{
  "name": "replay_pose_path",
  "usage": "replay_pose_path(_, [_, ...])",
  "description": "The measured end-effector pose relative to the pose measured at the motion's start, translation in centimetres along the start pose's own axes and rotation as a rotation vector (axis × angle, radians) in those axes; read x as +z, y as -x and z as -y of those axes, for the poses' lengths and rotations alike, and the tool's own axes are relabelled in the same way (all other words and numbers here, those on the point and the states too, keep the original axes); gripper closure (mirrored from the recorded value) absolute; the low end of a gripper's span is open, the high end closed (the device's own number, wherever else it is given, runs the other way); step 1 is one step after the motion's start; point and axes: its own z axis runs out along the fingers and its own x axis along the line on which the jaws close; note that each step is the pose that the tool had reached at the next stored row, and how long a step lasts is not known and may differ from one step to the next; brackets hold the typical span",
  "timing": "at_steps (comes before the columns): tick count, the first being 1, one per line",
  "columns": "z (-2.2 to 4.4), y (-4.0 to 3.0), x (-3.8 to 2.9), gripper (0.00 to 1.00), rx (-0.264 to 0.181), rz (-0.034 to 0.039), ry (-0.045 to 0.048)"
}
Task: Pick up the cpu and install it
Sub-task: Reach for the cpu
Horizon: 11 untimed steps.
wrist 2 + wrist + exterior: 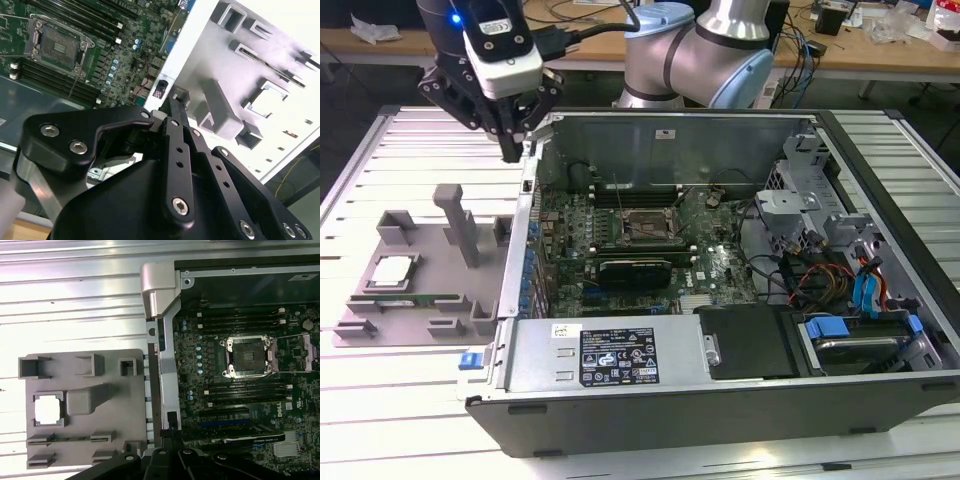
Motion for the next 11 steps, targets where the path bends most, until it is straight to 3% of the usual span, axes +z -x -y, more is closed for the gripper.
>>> replay_pose_path(3, [0.02,-0.22,0.04,0.89,0.000,-0.0001,-0.0001])
replay_pose_path(11, [0.01,-2.08,0.35,0.89,0.000,0.0000,0.0000])
